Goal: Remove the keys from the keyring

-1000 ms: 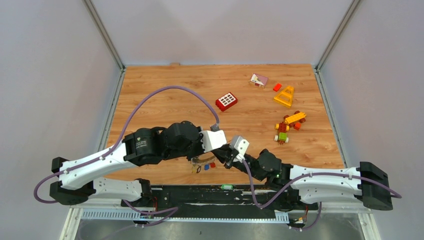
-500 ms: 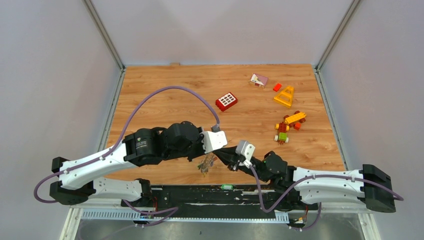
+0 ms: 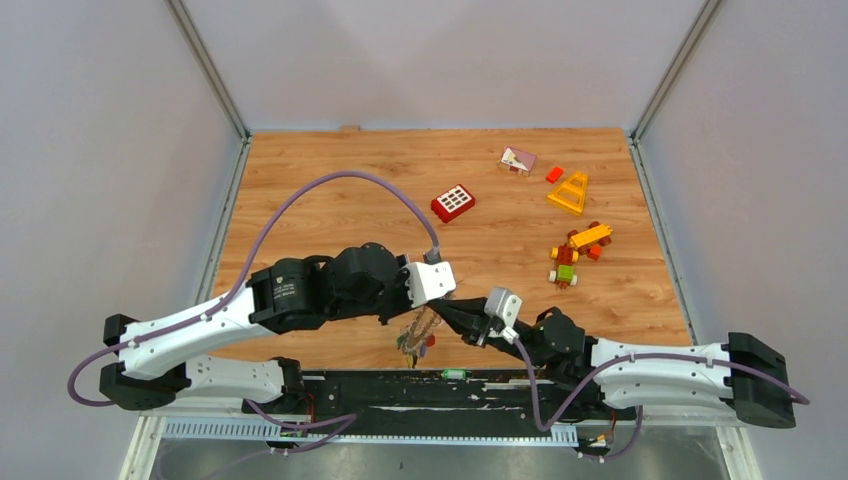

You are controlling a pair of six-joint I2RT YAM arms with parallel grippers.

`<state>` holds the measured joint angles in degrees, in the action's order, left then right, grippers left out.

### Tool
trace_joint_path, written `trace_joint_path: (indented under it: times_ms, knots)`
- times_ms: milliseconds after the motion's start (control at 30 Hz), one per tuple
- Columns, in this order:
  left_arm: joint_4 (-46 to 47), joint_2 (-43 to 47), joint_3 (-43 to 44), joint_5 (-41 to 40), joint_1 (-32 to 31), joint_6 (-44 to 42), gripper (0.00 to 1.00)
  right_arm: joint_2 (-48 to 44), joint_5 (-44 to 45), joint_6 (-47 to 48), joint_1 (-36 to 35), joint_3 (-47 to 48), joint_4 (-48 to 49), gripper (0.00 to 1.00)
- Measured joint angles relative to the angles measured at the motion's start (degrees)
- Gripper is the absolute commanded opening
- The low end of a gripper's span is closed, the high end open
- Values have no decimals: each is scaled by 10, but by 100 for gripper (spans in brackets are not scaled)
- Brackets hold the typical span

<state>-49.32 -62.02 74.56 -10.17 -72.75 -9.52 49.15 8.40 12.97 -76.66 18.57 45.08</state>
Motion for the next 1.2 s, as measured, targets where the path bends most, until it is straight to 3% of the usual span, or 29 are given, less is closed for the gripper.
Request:
trace_joint_path:
  times_ms: [1200]
  knots:
    - [31, 11, -35, 70, 5, 18, 0, -49, -85, 33, 1, -28, 9, 0]
